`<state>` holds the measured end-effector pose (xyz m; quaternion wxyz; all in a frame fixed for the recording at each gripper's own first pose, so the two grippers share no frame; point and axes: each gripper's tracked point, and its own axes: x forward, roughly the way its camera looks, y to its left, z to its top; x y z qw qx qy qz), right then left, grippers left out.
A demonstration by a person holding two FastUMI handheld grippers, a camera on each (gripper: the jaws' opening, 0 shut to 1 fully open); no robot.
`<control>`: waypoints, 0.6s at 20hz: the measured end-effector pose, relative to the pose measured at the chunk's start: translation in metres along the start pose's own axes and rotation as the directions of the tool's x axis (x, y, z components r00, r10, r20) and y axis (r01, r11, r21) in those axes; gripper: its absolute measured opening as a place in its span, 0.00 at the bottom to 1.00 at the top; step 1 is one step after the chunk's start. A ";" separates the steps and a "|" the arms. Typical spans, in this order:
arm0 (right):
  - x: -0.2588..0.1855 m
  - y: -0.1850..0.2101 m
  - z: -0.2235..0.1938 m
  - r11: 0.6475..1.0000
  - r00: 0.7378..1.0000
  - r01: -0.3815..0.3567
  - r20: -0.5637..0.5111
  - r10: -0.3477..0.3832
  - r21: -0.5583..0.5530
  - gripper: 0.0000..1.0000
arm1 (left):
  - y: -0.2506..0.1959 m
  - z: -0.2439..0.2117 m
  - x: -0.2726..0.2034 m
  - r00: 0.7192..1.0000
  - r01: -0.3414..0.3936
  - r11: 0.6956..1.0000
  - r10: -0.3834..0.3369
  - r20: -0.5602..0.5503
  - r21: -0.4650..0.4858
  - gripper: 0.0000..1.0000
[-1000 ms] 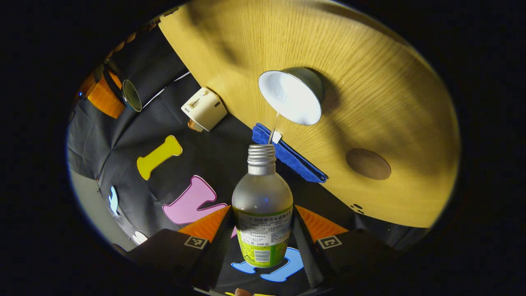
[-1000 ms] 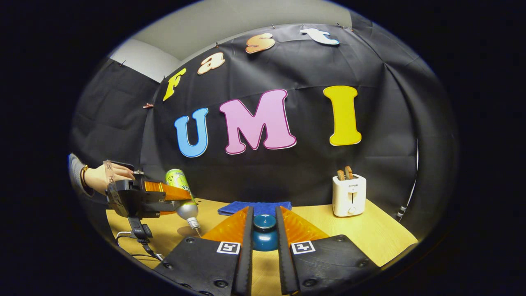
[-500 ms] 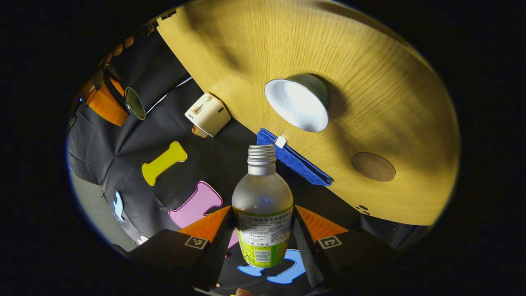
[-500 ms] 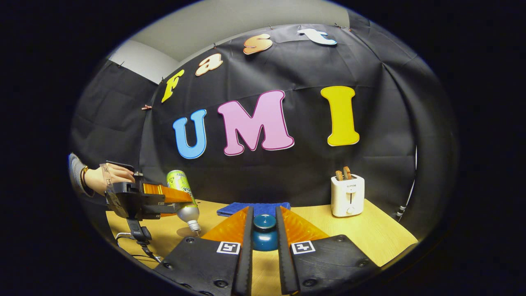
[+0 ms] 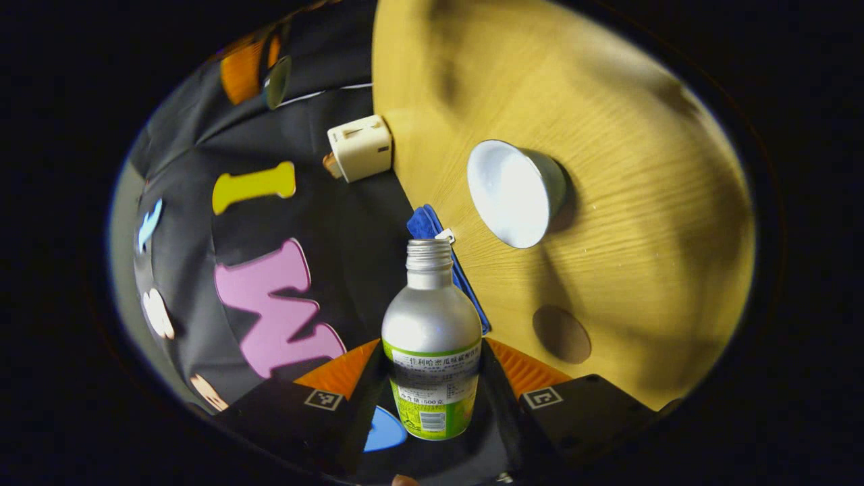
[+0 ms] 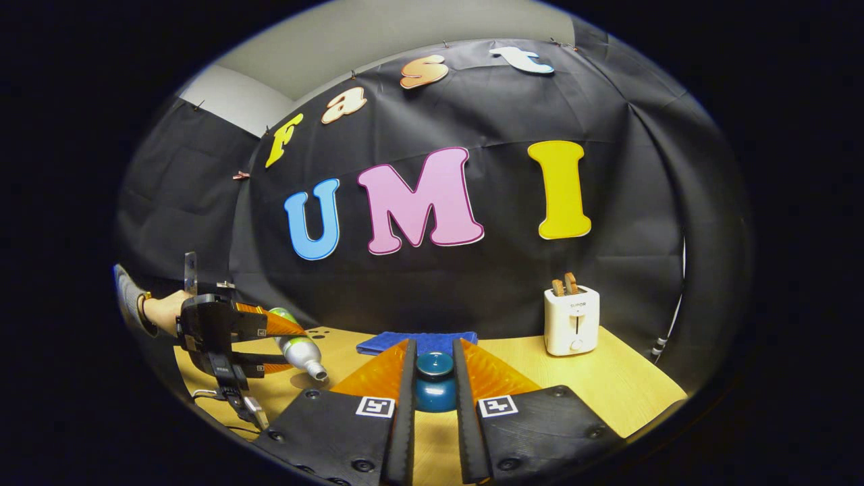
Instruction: Open the teacup lid with one hand, grasp the water bottle and pour water into the teacup with the other hand; after pouring, place the water bottle on the coaster and then close the teacup lid.
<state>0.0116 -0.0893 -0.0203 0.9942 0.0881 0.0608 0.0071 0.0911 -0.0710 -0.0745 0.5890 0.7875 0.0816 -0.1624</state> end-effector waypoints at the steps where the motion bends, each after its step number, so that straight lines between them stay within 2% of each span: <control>1: 0.000 0.000 0.000 1.000 1.000 0.001 0.000 -0.001 0.001 0.30 | -0.005 -0.001 -0.001 1.000 0.011 0.996 -0.011 0.004 -0.085 0.81; 3: -0.001 -0.001 0.000 1.000 1.000 0.004 0.001 -0.004 0.001 0.30 | -0.017 0.004 -0.003 0.999 0.038 0.964 -0.032 0.025 -0.264 0.81; 4: -0.001 -0.001 -0.001 1.000 1.000 0.005 0.000 -0.005 0.002 0.30 | -0.023 0.010 -0.006 0.998 0.053 0.933 -0.040 0.045 -0.356 0.81; 6: 0.001 -0.001 -0.001 1.000 1.000 0.004 -0.002 -0.004 0.002 0.30 | -0.026 0.020 -0.007 0.996 0.070 0.840 -0.028 0.087 -0.538 0.81; 7: 0.001 0.000 -0.002 1.000 1.000 0.004 -0.004 -0.004 0.002 0.30 | -0.028 0.025 -0.008 0.995 0.076 0.777 -0.014 0.103 -0.625 0.80; 8: 0.001 0.000 -0.003 1.000 1.000 0.004 -0.006 -0.004 0.001 0.30 | -0.025 0.027 -0.011 0.994 0.075 0.698 0.009 0.113 -0.713 0.80; 10: 0.001 -0.001 -0.004 1.000 1.000 0.005 -0.006 -0.005 -0.001 0.30 | -0.016 0.029 -0.016 0.990 0.080 0.520 0.057 0.127 -0.851 0.80; 12: 0.001 -0.001 -0.004 1.000 1.000 0.006 -0.008 -0.006 0.000 0.30 | -0.007 0.031 -0.019 0.986 0.099 0.343 0.095 0.140 -0.934 0.80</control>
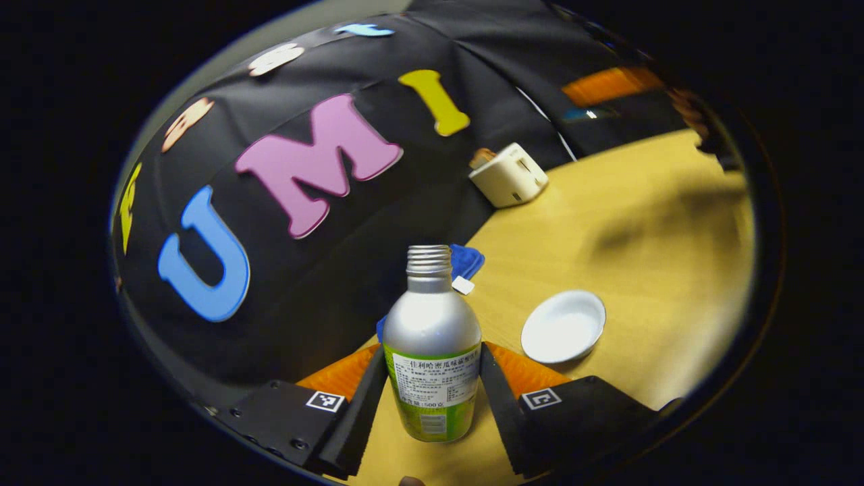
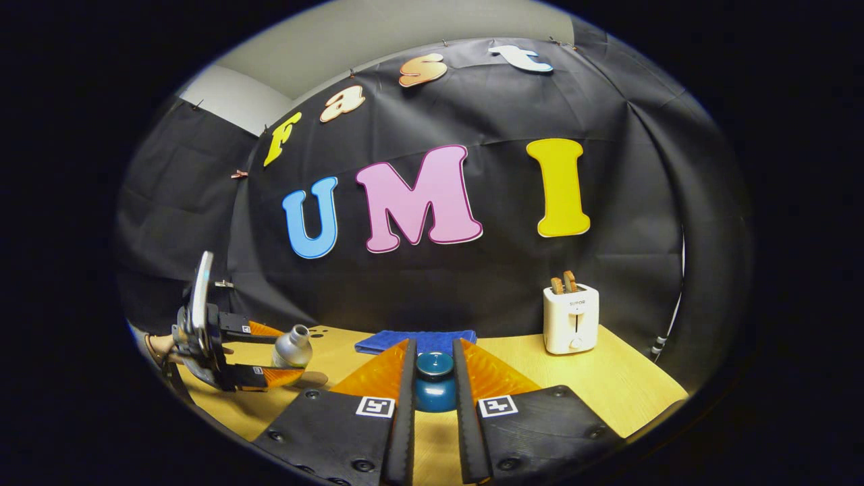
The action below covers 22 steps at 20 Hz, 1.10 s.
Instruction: Open the teacup lid with one hand, grasp the water bottle and pour water into the teacup with the other hand; after pouring, place the water bottle on the coaster and then close the teacup lid.
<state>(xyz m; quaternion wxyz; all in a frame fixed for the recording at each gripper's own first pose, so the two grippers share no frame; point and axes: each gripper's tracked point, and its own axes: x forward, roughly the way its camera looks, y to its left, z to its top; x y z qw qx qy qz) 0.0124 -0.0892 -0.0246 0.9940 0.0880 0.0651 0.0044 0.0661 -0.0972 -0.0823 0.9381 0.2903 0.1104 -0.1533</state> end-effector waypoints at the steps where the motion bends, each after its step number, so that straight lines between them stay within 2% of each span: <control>1: 0.001 -0.001 -0.001 1.000 1.000 0.001 -0.002 -0.001 0.000 0.30 | 0.005 0.004 -0.001 1.000 -0.012 0.995 0.014 0.021 -0.096 0.80; 2: 0.001 0.000 -0.002 1.000 1.000 0.001 -0.005 -0.001 0.001 0.30 | 0.007 0.006 -0.001 0.999 -0.024 0.981 0.032 0.038 -0.190 0.80; 4: 0.002 0.000 -0.003 1.000 1.000 -0.001 -0.007 0.001 0.000 0.30 | 0.013 0.008 -0.003 0.996 -0.053 0.932 0.077 0.054 -0.360 0.80; 6: 0.002 0.003 -0.003 1.000 1.000 -0.006 -0.007 0.006 -0.002 0.30 | 0.020 0.008 -0.002 0.989 -0.091 0.879 0.136 0.063 -0.469 0.80; 9: 0.001 0.005 -0.002 1.000 1.000 -0.012 -0.006 0.012 -0.004 0.30 | 0.021 0.012 -0.006 0.970 -0.187 0.856 0.237 0.045 -0.482 0.80; 12: 0.001 0.005 -0.001 1.000 1.000 -0.010 -0.002 0.010 -0.009 0.30 | 0.011 0.019 -0.015 0.972 -0.191 0.828 0.235 0.016 -0.527 0.80; 15: 0.002 0.005 -0.003 1.000 1.000 -0.007 -0.005 0.007 -0.007 0.30 | 0.015 0.000 0.004 0.969 -0.206 0.806 0.247 -0.001 -0.555 0.80; 18: 0.003 0.006 -0.004 1.000 1.000 -0.011 -0.010 0.011 -0.006 0.30 | 0.016 -0.005 0.006 0.964 -0.226 0.803 0.266 -0.008 -0.551 0.80; 22: 0.003 0.006 -0.004 1.000 1.000 -0.010 -0.011 0.010 -0.005 0.30 | 0.012 -0.007 0.010 0.968 -0.214 0.799 0.251 -0.012 -0.562 0.81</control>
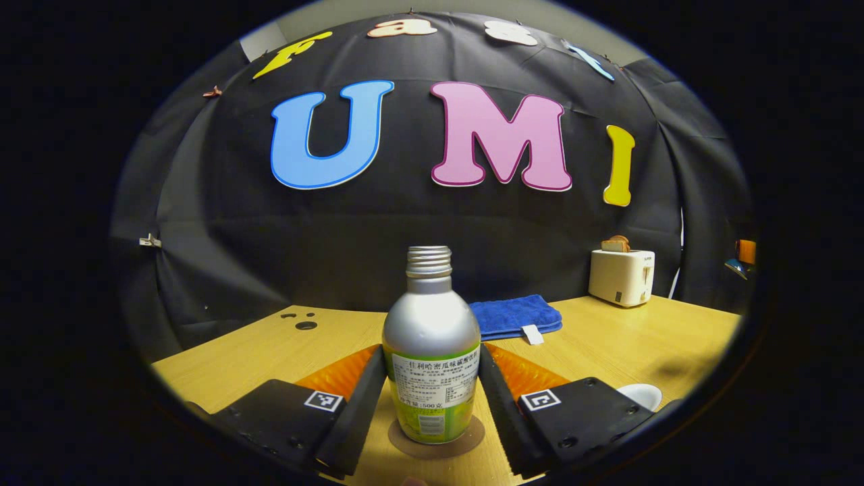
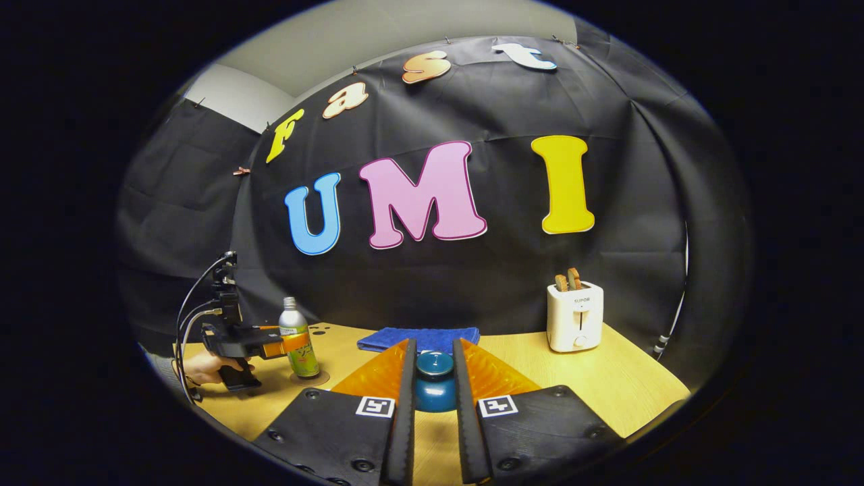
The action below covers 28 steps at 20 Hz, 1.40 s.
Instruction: Open the teacup lid with one hand, grasp the water bottle and pour water into the teacup with the other hand; after pouring, place the water bottle on the coaster and then close the teacup lid.
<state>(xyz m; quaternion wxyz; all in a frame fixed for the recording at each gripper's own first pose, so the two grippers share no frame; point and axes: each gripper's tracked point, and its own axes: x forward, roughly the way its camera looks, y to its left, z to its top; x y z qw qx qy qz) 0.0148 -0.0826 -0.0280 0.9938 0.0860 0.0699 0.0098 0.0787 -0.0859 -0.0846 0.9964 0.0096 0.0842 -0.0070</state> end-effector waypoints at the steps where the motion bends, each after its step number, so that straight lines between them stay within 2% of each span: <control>1: 0.000 0.000 0.000 1.000 1.000 0.001 0.001 -0.001 0.000 0.30 | 0.000 -0.005 0.001 1.000 0.001 1.000 -0.001 -0.011 0.000 0.81; 3: -0.001 0.000 0.000 1.000 1.000 0.000 0.003 0.000 0.001 0.30 | 0.000 -0.012 0.003 0.999 0.000 1.000 0.000 -0.034 -0.001 0.81; 4: -0.001 0.000 0.001 1.000 1.000 0.000 0.003 0.000 0.000 0.25 | -0.002 -0.012 0.003 0.999 0.002 1.000 -0.002 -0.035 -0.005 0.81; 6: 0.000 0.000 -0.001 1.000 1.000 0.000 0.000 0.000 0.000 0.25 | 0.000 -0.010 0.003 0.999 -0.001 1.000 0.001 -0.032 -0.002 0.83; 7: 0.000 0.000 -0.001 1.000 1.000 -0.002 -0.001 0.002 0.002 0.30 | -0.003 -0.012 0.001 0.999 0.005 1.000 -0.005 -0.039 0.001 0.83; 8: 0.000 0.001 -0.001 1.000 1.000 -0.003 -0.001 0.003 0.003 0.30 | -0.004 -0.012 -0.001 0.999 0.006 1.000 -0.006 -0.045 0.005 0.84; 9: 0.001 0.002 -0.003 1.000 1.000 -0.006 -0.004 0.006 0.005 0.25 | -0.004 -0.013 -0.003 0.999 0.012 1.000 -0.012 -0.049 0.004 0.95; 11: 0.002 0.007 -0.004 1.000 1.000 -0.017 -0.008 0.017 0.011 0.26 | -0.009 -0.012 -0.011 0.998 0.025 1.000 -0.025 -0.049 -0.002 0.98; 12: 0.004 0.012 -0.006 0.999 0.999 -0.029 -0.013 0.029 0.017 0.30 | -0.009 -0.011 -0.017 0.999 0.029 1.000 -0.029 -0.046 0.000 0.98; 14: 0.007 0.032 -0.011 0.997 0.997 -0.066 -0.023 0.067 0.030 0.30 | -0.008 -0.009 -0.030 0.999 0.028 1.000 -0.028 -0.038 0.007 0.98; 21: 0.037 0.114 -0.057 0.982 0.977 -0.174 -0.108 0.181 0.074 0.30 | 0.006 -0.012 -0.071 1.000 -0.020 0.996 0.018 -0.025 -0.082 0.98; 26: 0.061 0.142 -0.099 0.983 0.959 -0.181 -0.213 0.185 0.041 0.31 | 0.020 -0.011 -0.081 1.000 -0.023 0.996 0.024 0.007 -0.091 0.98; 28: 0.067 0.146 -0.112 0.984 0.954 -0.175 -0.245 0.174 0.017 0.30 | 0.019 -0.012 -0.082 1.000 0.005 0.996 -0.005 -0.004 -0.091 0.98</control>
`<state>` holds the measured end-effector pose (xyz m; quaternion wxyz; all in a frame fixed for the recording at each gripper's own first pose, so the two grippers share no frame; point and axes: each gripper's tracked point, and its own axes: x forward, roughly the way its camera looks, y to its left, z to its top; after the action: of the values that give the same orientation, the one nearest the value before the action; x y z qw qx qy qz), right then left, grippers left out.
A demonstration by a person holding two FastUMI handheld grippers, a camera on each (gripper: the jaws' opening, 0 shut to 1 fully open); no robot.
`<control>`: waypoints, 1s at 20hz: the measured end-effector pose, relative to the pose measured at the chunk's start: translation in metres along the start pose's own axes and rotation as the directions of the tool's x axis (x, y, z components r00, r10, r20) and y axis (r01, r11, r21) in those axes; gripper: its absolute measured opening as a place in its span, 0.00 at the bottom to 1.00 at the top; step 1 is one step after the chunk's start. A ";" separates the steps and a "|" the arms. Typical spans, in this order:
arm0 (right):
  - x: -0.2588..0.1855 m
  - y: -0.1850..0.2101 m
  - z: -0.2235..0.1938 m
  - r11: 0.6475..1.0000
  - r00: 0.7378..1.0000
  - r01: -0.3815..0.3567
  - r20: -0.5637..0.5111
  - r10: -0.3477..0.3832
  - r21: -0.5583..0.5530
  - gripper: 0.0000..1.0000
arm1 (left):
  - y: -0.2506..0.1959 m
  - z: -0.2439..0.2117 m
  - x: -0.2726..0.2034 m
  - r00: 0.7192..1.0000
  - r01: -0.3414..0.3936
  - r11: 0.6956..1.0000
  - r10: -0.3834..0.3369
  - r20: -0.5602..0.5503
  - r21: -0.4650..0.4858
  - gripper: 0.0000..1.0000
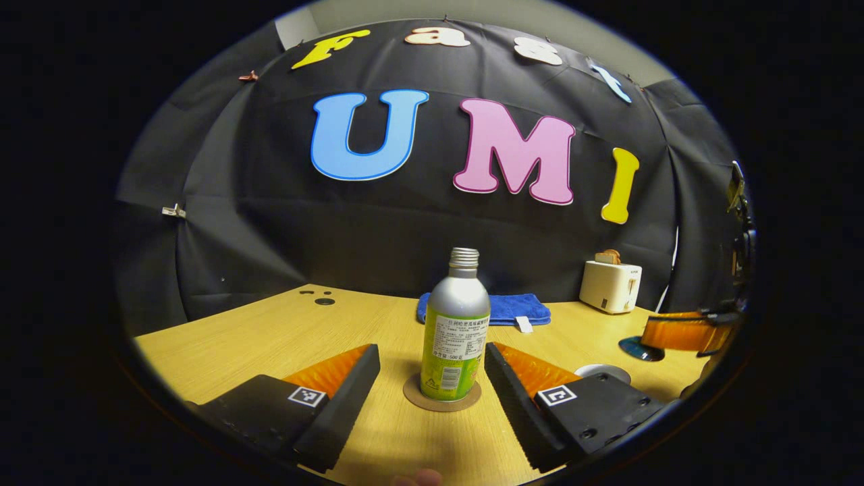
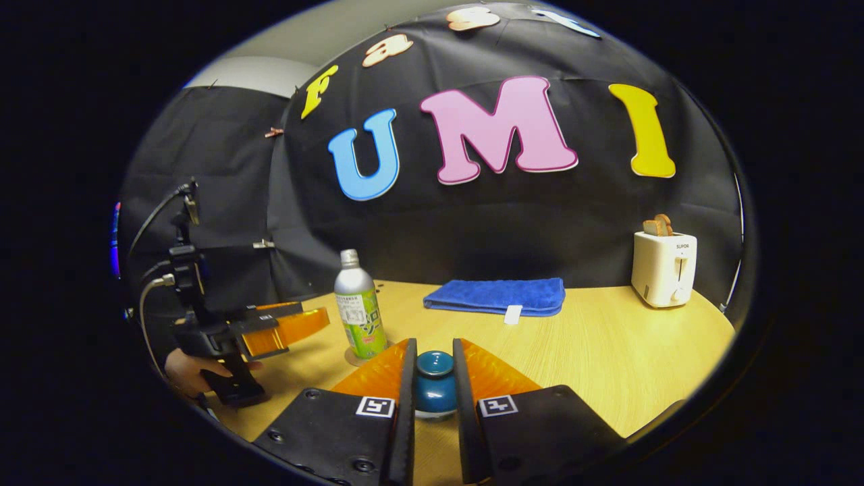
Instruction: Open the teacup lid with one hand, grasp the water bottle and pour water into the teacup with the other hand; after pouring, place the water bottle on the coaster and then close the teacup lid.
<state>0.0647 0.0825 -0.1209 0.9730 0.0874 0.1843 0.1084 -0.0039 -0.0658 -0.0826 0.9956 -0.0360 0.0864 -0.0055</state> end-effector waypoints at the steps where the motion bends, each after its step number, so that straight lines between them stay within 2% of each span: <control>1: 0.004 0.000 -0.006 1.000 1.000 0.005 -0.017 -0.005 -0.005 0.30 | 0.002 0.001 -0.002 1.000 -0.003 1.000 0.003 0.005 0.010 0.95; 8: 0.019 0.005 -0.026 0.998 0.995 0.022 -0.092 -0.027 -0.055 0.30 | 0.002 0.010 -0.004 0.999 0.034 0.999 -0.035 0.020 0.040 0.95; 17: 0.026 0.005 -0.043 0.998 0.989 0.016 -0.144 -0.025 -0.064 0.31 | 0.005 0.003 -0.002 0.999 0.034 0.999 -0.034 0.002 0.033 0.95; 18: 0.027 0.005 -0.043 0.998 0.990 0.013 -0.143 -0.020 -0.056 0.28 | 0.007 0.004 -0.002 0.999 0.033 0.999 -0.033 0.001 0.032 0.95; 19: 0.025 0.005 -0.041 0.999 0.990 0.012 -0.143 -0.020 -0.052 0.34 | 0.005 0.003 -0.001 1.000 0.032 0.999 -0.032 0.001 0.032 0.95; 20: 0.025 0.004 -0.040 0.998 0.990 0.017 -0.138 -0.024 -0.053 0.35 | 0.006 0.004 -0.002 0.999 0.032 0.999 -0.032 0.002 0.031 0.95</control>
<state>0.0719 0.0973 -0.1649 0.9608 0.0525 0.2493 0.1090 -0.0051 -0.0599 -0.0787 0.9959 -0.0220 0.0846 -0.0228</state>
